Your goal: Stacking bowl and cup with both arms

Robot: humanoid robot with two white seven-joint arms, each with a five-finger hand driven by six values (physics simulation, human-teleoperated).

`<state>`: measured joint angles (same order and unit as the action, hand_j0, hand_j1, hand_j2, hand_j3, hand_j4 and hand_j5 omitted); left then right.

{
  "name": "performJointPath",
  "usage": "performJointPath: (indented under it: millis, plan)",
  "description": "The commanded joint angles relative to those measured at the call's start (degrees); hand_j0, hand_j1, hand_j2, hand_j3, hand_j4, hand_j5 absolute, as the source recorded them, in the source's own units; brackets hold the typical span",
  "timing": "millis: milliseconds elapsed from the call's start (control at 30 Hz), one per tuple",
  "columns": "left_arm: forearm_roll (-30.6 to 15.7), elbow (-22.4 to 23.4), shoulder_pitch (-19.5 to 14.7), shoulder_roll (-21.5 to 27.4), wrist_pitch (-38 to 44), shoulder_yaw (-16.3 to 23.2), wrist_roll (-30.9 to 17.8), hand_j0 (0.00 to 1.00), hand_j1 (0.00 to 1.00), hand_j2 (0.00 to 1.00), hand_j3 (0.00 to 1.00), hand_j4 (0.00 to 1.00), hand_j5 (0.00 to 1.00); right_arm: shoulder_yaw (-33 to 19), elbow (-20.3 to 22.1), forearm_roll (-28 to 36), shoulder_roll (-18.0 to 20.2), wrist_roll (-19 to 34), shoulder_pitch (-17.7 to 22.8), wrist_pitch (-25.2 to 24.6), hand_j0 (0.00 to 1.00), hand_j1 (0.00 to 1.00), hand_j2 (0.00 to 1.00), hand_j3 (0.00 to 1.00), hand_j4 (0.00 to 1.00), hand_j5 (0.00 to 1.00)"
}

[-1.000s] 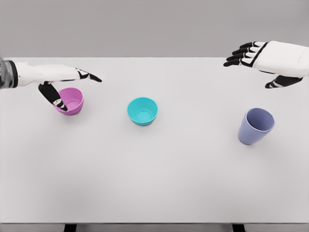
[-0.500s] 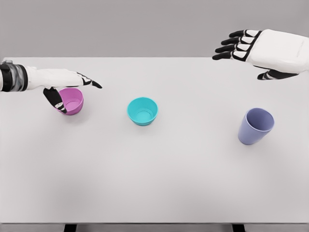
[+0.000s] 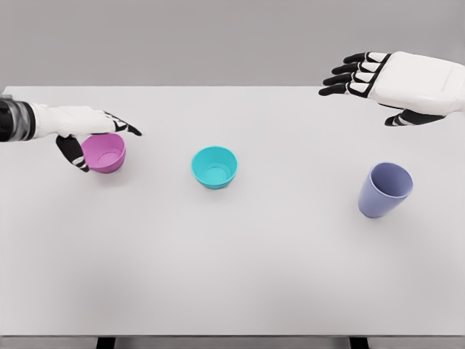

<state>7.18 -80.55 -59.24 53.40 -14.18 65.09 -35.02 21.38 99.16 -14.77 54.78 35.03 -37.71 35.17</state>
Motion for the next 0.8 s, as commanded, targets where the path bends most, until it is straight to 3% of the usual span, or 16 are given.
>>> performJointPath:
  millis: [0,233,767]
  plan:
    - [0.2,0.3,0.09,0.13,1.61,-0.05,0.02,1.0,1.0,1.0,1.0,1.0,1.0,-0.03,-0.02,0.27,0.15,-0.03,0.0,-0.17,1.0,1.0,1.0,1.0,1.0,1.0]
    - [2.04,1.88,0.53,-0.49,3.46,-0.14,0.02,1.0,1.0,1.0,1.0,1.0,1.0,0.15,-0.02,0.27,-1.78,-0.03,0.0,-0.17,1.0,1.0,1.0,1.0,1.0,1.0]
    - [3.19,5.14,1.05,-2.33,3.46,-0.4,0.02,1.0,1.0,1.0,1.0,1.0,1.0,0.15,-0.11,0.27,-1.43,-0.03,0.0,-0.17,1.0,1.0,1.0,1.0,1.0,1.0]
